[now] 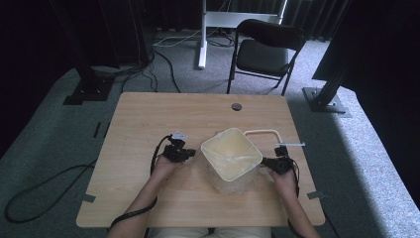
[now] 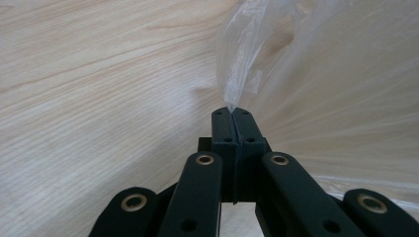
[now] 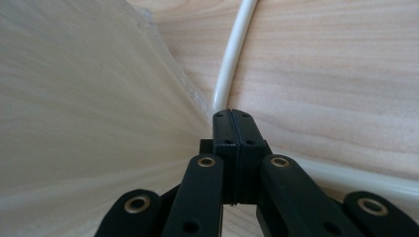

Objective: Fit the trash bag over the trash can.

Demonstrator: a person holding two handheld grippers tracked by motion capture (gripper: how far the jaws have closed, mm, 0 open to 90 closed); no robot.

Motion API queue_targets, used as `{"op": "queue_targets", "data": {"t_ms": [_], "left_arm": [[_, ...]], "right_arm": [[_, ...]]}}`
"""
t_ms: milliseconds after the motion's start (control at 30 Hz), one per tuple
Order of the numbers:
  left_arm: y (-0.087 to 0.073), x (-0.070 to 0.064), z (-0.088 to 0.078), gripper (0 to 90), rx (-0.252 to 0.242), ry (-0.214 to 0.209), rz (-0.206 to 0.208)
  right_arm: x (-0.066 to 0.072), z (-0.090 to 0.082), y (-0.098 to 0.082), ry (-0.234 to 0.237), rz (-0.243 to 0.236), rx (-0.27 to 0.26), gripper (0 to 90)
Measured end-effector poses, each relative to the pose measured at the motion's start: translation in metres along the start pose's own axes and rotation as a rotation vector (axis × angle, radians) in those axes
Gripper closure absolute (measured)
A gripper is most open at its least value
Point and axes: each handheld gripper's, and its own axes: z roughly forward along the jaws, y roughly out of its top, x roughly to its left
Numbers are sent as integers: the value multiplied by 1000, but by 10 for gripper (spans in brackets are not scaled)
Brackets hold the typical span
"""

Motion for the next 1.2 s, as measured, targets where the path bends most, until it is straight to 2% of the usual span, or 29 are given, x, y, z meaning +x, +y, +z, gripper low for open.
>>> {"op": "queue_targets", "data": {"t_ms": [33, 100, 167, 200, 233, 267, 300, 367, 433, 467, 567, 633, 700, 767, 800, 833, 867, 967, 1067, 1167, 1200], "left_arm": [[0, 1, 0, 900, 1, 21, 4], [-1, 3, 1, 900, -1, 14, -5], [-1, 3, 1, 900, 1, 23, -6], [-1, 2, 1, 885, -6, 32, -11], [-1, 2, 0, 828, -16, 27, -5], [-2, 2, -2, 812, -27, 15, -11], [-3, 2, -3, 783, -36, 16, -15], [-6, 3, -9, 722, -54, 28, -17], [-10, 6, -15, 701, -67, 36, -33], [-12, 8, -19, 689, -77, 39, -34], [-20, 12, -29, 669, -96, 62, -43], [-27, 15, -38, 641, -123, 62, -61], [-32, 17, -45, 622, -154, 61, -67], [-38, 17, -52, 612, -174, 57, -69], [-38, 17, -52, 612, -174, 57, -69], [-44, 13, -58, 612, -192, 46, -74], [-46, 11, -61, 598, -200, 44, -68], [-54, 2, -69, 558, -220, 27, -42], [-63, -5, -72, 540, -233, 5, -38], [-67, -12, -72, 534, -236, -5, -24], [-68, -14, -73, 533, -241, -10, -20]], "right_arm": [[-2, 1, -1, -2, 0, 4, 900], [-6, 2, -3, 8, 16, 4, 900], [-7, 3, -4, 13, 23, 2, 900], [-7, 3, -4, 17, 26, 1, 900], [-7, 3, -4, 20, 23, 4, 898], [-6, 3, -4, 20, 20, 5, 871], [-6, 3, -4, 23, 20, 5, 812], [-5, 0, -3, 27, 15, -1, 763], [-4, -4, -1, 17, 11, -21, 674], [-4, -6, 0, 15, 12, -25, 667], [-6, -16, 5, 1, 13, -59, 564], [-8, -24, 8, -18, 17, -79, 505], [-8, -34, 13, -41, 10, -107, 490], [-7, -44, 18, -34, 15, -150, 451], [-7, -44, 18, -34, 15, -150, 451], [-6, -49, 20, -26, 20, -169, 441], [-1, -59, 25, -3, 23, -211, 411], [14, -70, 33, 43, -1, -256, 351], [33, -76, 39, 128, -40, -266, 293], [55, -76, 41, 219, -78, -264, 288], [63, -74, 41, 235, -94, -255, 287]]}}
